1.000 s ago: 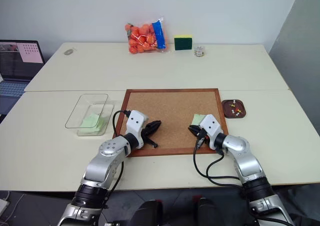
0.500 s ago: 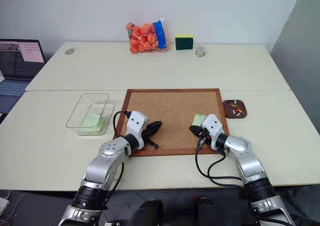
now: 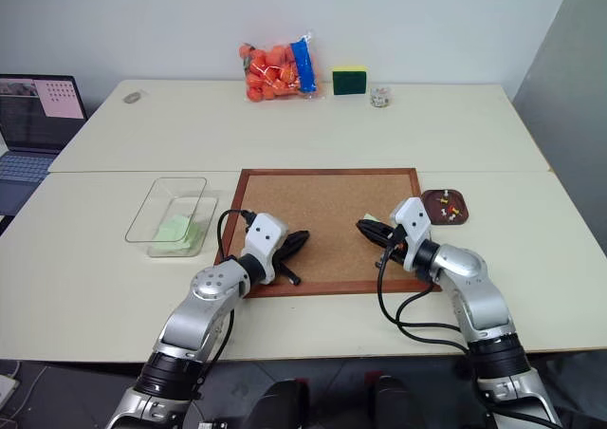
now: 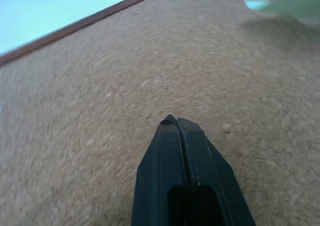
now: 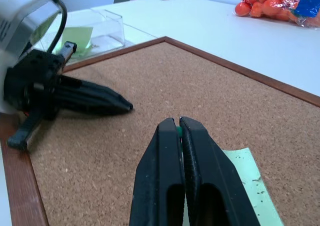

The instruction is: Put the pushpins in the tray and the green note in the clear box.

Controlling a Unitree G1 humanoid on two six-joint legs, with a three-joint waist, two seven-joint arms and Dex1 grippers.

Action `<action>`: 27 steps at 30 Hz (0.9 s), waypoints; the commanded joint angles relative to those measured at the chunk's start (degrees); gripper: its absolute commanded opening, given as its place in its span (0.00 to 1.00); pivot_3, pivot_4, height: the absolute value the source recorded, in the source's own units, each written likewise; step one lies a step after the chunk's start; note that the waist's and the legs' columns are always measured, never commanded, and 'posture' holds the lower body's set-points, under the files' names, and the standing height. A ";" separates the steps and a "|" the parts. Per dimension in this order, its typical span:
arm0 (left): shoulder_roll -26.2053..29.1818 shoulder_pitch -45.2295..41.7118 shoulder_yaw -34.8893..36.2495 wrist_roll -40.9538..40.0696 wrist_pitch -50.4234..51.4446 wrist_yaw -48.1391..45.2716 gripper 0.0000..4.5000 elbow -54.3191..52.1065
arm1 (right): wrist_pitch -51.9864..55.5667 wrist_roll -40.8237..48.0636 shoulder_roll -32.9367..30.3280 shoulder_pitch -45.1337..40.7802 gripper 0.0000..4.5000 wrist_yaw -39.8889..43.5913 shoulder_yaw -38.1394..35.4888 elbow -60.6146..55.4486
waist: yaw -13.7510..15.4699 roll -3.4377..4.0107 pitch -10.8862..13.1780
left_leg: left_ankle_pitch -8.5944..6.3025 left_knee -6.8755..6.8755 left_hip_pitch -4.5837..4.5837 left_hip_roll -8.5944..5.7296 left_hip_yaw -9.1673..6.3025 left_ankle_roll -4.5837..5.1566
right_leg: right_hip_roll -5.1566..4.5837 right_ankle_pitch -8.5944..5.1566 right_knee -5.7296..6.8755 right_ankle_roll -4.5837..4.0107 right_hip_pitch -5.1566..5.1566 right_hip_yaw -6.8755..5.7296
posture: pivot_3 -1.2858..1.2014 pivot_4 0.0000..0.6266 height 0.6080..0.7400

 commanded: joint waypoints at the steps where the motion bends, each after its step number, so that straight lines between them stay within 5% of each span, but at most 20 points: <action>1: 2.97 -1.57 -1.48 -0.33 -6.98 -6.20 0.20 -3.80 | 1.48 2.70 -1.35 -2.14 0.00 2.53 -1.62 -1.80 | 0.00 -0.01 0.00 | 0.00 0.02 -0.14 0.01 0.01 0.00 | 0.00 0.00 0.02 0.00 -0.13 0.01 | 0.52 0.24 1.00; 6: 8.03 -3.91 -2.20 1.28 -16.56 -11.70 0.39 -1.43 | 2.20 3.45 -3.26 -3.94 0.00 5.38 -1.56 -0.66 | -0.01 0.00 0.05 | 0.01 0.03 -0.47 0.03 -0.05 0.00 | 0.05 0.15 0.08 -0.32 -0.45 -0.05 | 0.52 0.24 1.00; 19: 9.34 -10.88 -3.65 4.63 -33.69 -15.55 0.98 8.71 | 4.59 4.67 -3.76 -3.26 0.00 7.72 -0.62 -3.47 | 0.01 -0.02 0.06 | 0.01 0.07 -0.52 0.00 -0.07 0.01 | 0.03 0.15 0.07 -0.32 -0.44 -0.11 | 0.52 0.24 1.00; 27: 7.91 -13.40 -6.59 5.78 -38.73 -18.14 1.00 12.08 | 6.69 5.45 -2.52 -2.38 0.00 7.60 0.76 -6.20 | -0.02 -0.02 0.06 | 0.01 0.08 -0.52 0.00 -0.07 0.01 | 0.04 0.16 0.08 -0.32 -0.44 -0.10 | 0.52 0.24 1.00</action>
